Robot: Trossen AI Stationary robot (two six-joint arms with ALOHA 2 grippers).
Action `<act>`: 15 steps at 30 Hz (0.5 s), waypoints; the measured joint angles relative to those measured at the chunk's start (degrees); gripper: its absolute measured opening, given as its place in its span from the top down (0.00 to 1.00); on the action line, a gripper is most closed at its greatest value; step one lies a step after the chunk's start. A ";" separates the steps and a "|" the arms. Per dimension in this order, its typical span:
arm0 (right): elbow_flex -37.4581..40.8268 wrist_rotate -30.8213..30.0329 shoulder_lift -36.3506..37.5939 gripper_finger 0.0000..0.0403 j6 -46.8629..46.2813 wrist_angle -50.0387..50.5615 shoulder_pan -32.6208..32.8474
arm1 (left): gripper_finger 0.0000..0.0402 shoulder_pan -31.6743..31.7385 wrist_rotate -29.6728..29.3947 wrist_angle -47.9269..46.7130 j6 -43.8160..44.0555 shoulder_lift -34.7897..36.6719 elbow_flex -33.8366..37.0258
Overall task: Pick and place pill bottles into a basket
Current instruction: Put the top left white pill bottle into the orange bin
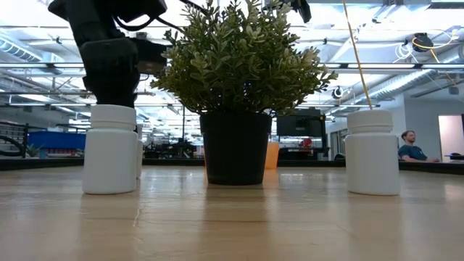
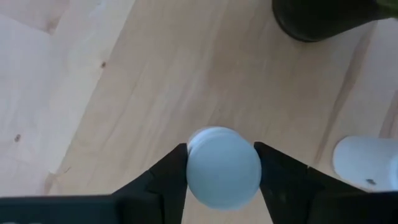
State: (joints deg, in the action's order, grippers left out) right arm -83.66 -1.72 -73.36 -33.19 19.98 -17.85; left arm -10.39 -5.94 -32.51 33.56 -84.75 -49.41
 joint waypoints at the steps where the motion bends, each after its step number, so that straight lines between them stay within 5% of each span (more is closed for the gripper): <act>1: 0.00 0.00 0.00 0.50 0.01 0.00 0.00 | 0.54 0.31 -0.02 -0.59 -0.02 0.07 0.00; 15: 0.00 -0.84 -0.02 0.50 0.04 0.04 -0.04 | 0.59 12.55 -0.32 -6.83 -5.23 12.95 -0.88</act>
State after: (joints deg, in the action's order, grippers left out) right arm -83.66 -2.55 -73.38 -33.15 20.02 -17.89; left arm 2.16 -6.26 -39.35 28.32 -71.80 -50.29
